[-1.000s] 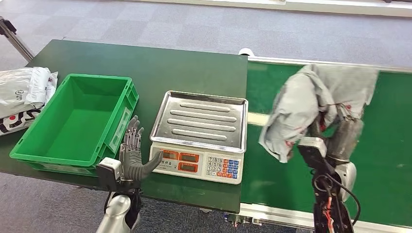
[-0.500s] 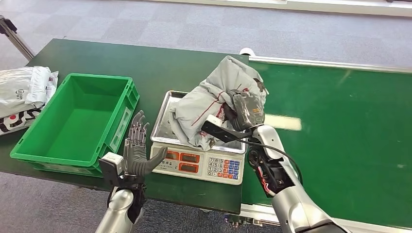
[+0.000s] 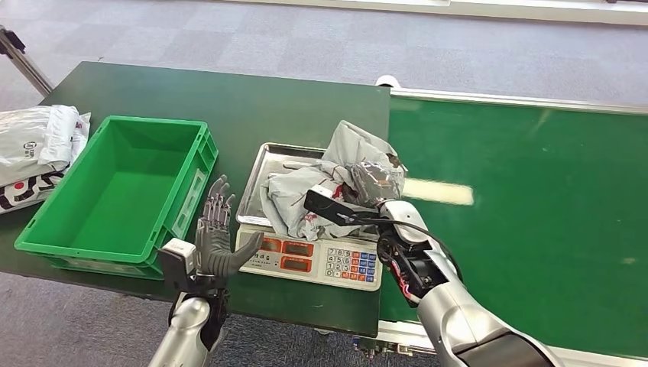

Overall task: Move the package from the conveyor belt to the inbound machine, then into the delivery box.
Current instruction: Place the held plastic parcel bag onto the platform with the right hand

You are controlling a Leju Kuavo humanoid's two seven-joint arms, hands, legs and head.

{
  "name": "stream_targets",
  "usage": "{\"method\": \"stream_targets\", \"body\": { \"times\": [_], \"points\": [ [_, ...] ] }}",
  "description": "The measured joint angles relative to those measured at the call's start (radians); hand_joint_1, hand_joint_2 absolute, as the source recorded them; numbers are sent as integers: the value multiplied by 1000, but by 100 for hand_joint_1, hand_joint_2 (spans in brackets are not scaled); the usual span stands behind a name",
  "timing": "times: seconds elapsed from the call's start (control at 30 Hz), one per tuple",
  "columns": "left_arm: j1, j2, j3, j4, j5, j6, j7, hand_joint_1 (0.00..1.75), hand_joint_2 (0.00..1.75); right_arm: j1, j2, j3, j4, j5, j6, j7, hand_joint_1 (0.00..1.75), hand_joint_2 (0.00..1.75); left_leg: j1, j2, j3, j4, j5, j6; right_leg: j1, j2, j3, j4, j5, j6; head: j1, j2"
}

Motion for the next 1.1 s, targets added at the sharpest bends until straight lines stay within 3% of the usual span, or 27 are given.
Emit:
{"method": "stream_targets", "body": {
  "times": [0.1, 0.23, 0.3, 0.37, 0.47, 0.57, 0.67, 0.93, 1.1],
  "points": [
    [0, 0, 0, 6, 0, 2, 0, 0, 175, -3, 6, -1, 5, -28, -3, -51, 175, 175, 0, 0, 0, 0, 0, 0, 0, 0, 0, 0, 0, 0, 0, 0],
    [0, 0, 0, 6, 0, 2, 0, 0, 175, -3, 7, -1, 5, -32, -5, -58, 175, 175, 0, 0, 0, 0, 0, 0, 0, 0, 0, 0, 0, 0, 0, 0],
    [0, 2, 0, 7, 0, 4, 0, 0, 175, -1, 16, -33, 4, -115, -54, -141, 87, 175, 0, 0, 0, 0, 0, 0, 0, 0, 0, 0, 0, 0, 0, 0],
    [0, 5, 2, 8, 0, 6, 0, 0, 175, 9, 26, -91, -2, -258, -108, -294, 0, 175, 0, 0, 0, 0, 0, 0, 0, 0, 0, 0, 0, 0, 0, 0],
    [0, 6, 2, 10, 0, 3, 0, 0, 175, 33, 34, -158, -23, -384, -104, -444, 0, 175, 0, -1, 0, 0, 0, 0, 0, 0, 0, 0, 0, 0, 0, 0],
    [0, 6, 2, 15, -3, 1, 0, 0, 175, 71, 40, -207, -68, -493, -73, -521, 0, 175, 0, -1, 0, 0, 0, 0, 0, 0, 0, 0, 0, 0, 0, 0],
    [0, 6, 2, 18, -5, 2, 0, 0, 175, 118, 41, -235, -119, -576, -56, -535, 0, 175, 0, 0, 0, 0, 0, 0, 0, 0, 0, 0, 0, 0, 0, 0],
    [1, 6, 1, 18, -6, 5, 0, 0, 175, 213, 40, -261, -152, -635, -51, -532, 0, 175, 0, 0, 0, 0, 0, 0, 0, 0, 0, 0, 0, 0, 0, 0],
    [3, 5, 1, 18, -5, 11, 0, 0, 175, 313, 31, -275, -305, -813, -61, -545, 0, 175, 0, -1, 0, 0, 0, 0, 0, 0, -1, 0, 0, 0, 0, 0]
  ]
}}
